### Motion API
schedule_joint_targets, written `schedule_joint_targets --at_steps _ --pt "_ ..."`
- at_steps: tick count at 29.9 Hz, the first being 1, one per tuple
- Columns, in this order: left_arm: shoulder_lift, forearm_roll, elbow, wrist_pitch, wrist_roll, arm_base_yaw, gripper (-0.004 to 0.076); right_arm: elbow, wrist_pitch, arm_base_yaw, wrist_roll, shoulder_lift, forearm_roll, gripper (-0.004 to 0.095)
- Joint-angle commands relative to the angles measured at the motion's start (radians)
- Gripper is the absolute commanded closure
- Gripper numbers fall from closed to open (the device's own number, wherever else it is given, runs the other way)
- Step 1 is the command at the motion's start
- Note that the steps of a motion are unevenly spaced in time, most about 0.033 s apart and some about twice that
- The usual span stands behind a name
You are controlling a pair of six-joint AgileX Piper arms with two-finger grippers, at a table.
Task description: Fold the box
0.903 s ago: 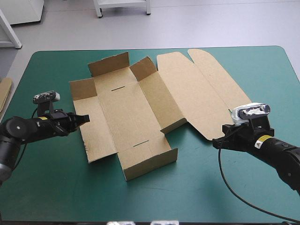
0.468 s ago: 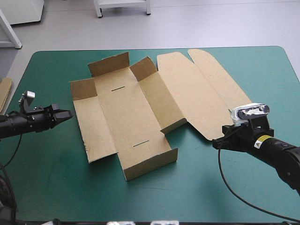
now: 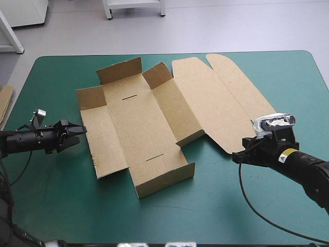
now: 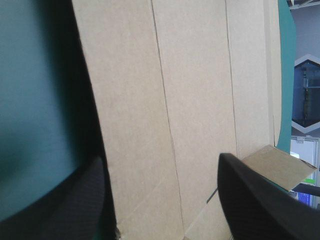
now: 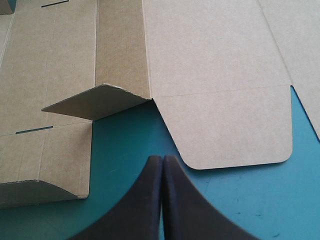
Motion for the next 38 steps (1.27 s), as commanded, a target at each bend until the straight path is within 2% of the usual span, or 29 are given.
schedule_joint_targets --at_steps 1,16,31,34,38 --pt "-0.006 -0.058 -0.013 0.109 -0.005 -0.007 0.0241 -0.037 -0.062 -0.004 -0.005 -0.006 0.017 0.0926" --pt "0.048 -0.058 0.009 0.059 0.016 -0.109 0.0241 -0.037 -0.068 -0.004 -0.003 -0.006 0.037 0.0927" --pt "0.078 -0.175 0.009 0.091 0.058 -0.178 0.0241 -0.037 -0.058 -0.004 -0.008 -0.006 0.045 0.0927" --pt "0.078 -0.199 0.007 0.092 0.063 -0.178 0.0272 -0.037 -0.058 -0.004 -0.008 -0.006 0.045 0.0927" --pt "0.078 -0.21 0.007 0.093 0.063 -0.178 0.0388 -0.037 -0.056 -0.004 -0.012 -0.006 0.061 0.0927"
